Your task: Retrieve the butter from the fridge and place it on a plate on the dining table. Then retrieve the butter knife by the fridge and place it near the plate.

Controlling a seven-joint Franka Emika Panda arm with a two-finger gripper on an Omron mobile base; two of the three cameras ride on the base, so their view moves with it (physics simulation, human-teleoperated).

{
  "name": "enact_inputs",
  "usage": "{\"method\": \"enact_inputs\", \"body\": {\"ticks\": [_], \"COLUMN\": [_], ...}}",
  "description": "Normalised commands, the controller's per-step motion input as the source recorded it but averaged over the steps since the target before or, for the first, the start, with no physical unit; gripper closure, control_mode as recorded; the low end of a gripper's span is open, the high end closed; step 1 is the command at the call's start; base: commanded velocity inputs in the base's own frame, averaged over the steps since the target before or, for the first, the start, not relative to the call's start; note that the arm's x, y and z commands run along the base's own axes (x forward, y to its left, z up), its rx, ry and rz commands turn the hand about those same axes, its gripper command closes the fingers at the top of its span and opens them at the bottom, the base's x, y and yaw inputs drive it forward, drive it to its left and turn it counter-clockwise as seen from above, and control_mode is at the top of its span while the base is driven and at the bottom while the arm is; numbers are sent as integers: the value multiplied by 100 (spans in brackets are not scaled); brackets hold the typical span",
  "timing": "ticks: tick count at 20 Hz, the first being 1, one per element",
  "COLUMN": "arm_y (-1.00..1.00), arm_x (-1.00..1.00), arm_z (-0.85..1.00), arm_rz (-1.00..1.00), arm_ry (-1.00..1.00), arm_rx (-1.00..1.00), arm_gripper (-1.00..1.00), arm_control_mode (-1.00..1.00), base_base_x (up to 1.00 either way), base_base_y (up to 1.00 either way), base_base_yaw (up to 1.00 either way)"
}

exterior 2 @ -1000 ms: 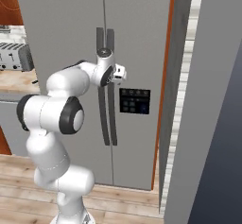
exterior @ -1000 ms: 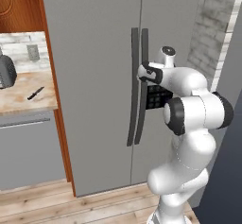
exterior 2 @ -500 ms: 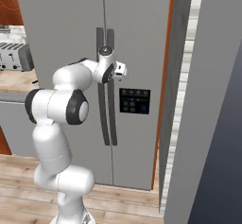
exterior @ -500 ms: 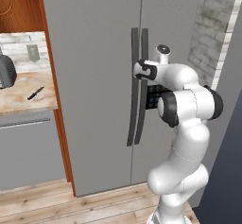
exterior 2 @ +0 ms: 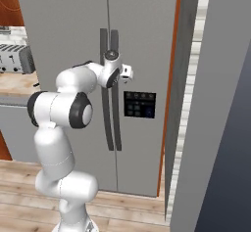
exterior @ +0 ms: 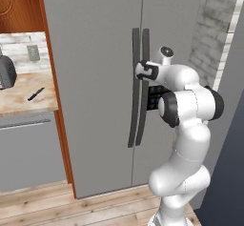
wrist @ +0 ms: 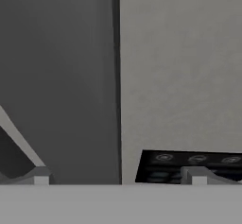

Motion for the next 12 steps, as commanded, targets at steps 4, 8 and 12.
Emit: {"method": "enact_inputs", "body": {"ticks": [4, 8, 12], "arm_y": [0, 0, 0], "arm_x": [38, 34, 33], "arm_z": [-26, -5, -9], "arm_rz": [0, 0, 0], "arm_ry": [-13, -3, -6], "arm_rx": [0, 2, 4], "arm_gripper": [-100, -100, 100], "arm_control_mode": [-100, -100, -100], "base_base_x": [0, 0, 0], "base_base_y": [0, 0, 0], "base_base_yaw": [0, 0, 0]}}
